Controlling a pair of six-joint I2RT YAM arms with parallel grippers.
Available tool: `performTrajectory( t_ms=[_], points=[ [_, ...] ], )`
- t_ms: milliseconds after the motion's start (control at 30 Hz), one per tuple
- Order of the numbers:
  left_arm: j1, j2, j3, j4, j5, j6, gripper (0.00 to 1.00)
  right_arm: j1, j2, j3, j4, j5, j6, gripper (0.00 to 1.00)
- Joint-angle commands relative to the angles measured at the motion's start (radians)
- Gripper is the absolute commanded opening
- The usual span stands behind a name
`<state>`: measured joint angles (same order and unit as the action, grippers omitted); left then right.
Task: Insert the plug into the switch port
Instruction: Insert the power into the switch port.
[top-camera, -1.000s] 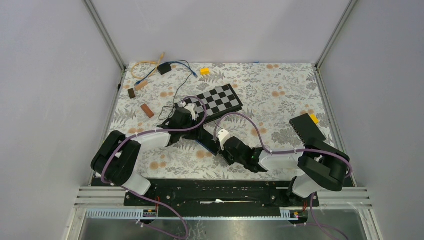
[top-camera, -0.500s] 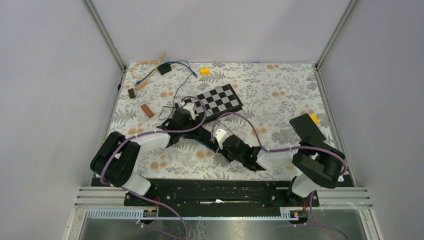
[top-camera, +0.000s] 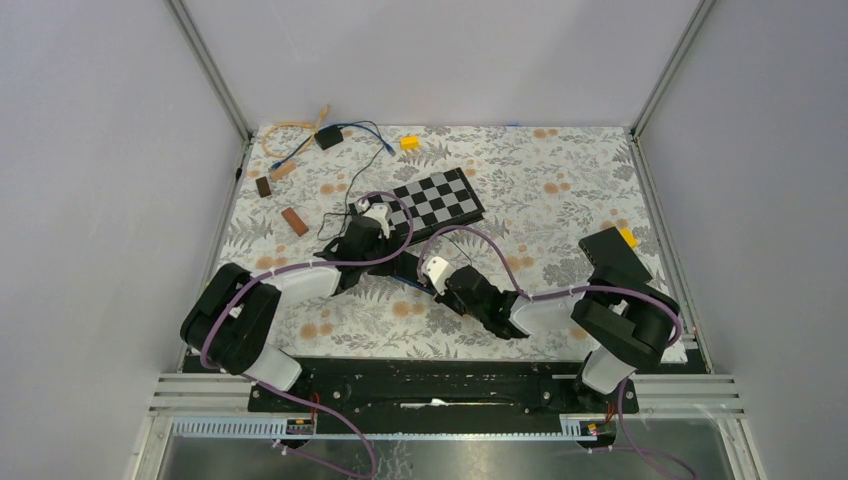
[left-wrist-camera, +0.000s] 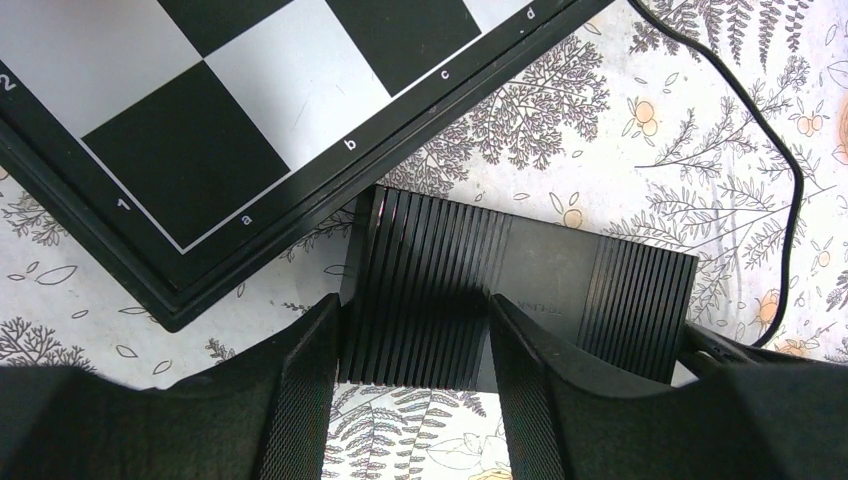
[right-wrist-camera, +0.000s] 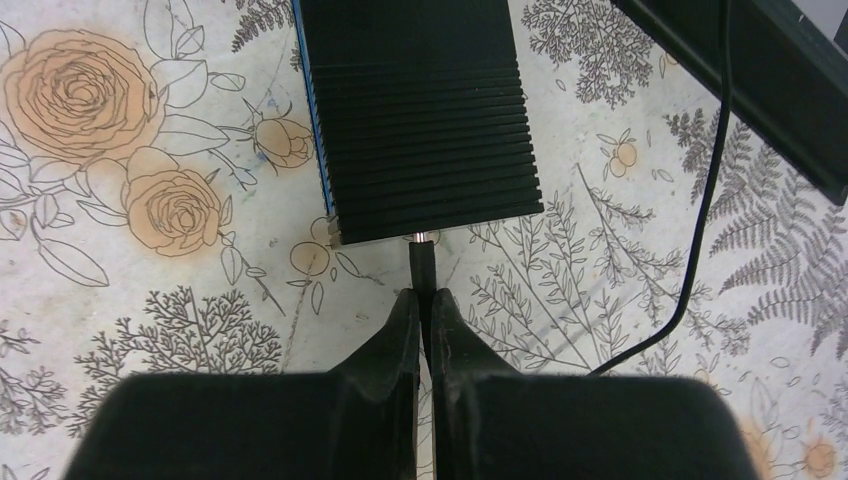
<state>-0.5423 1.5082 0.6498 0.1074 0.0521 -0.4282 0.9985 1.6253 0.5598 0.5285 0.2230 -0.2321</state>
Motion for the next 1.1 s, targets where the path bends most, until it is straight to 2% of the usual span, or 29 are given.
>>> performTrajectory(
  t_ms=[0, 200, 733, 1067],
  points=[
    [-0.103, 0.027, -0.03, -0.077, 0.268, -0.027, 0.55, -0.005, 0.031, 0.063, 0.287, -0.106, -0.096, 0.0],
    [-0.105, 0.027, -0.018, -0.074, 0.268, -0.02, 0.55, -0.007, 0.027, 0.073, 0.273, -0.195, -0.166, 0.0],
    [-0.134, 0.023, -0.005, -0.05, 0.32, -0.007, 0.55, -0.01, 0.047, 0.221, 0.139, -0.206, -0.187, 0.0],
    [-0.145, 0.024, -0.002, -0.047, 0.325, 0.002, 0.55, -0.01, 0.069, 0.26, 0.137, -0.221, -0.231, 0.0]
  ],
)
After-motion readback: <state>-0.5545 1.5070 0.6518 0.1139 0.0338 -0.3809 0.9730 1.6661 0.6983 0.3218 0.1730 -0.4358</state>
